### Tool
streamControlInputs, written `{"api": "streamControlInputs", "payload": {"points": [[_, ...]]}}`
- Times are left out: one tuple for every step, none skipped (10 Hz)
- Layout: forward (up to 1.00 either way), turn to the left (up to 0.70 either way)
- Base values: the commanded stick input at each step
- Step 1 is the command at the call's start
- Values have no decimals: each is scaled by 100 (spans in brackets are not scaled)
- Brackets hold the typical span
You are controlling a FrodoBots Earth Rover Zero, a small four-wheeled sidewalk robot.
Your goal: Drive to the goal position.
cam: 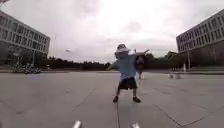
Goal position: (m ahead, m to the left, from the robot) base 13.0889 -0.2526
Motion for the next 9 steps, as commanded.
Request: {"api": "streamControlInputs", "payload": {"points": [[9,0],[9,0],[9,0],[9,0],[10,0],[10,0],[9,0],[13,0],[34,0]]}}
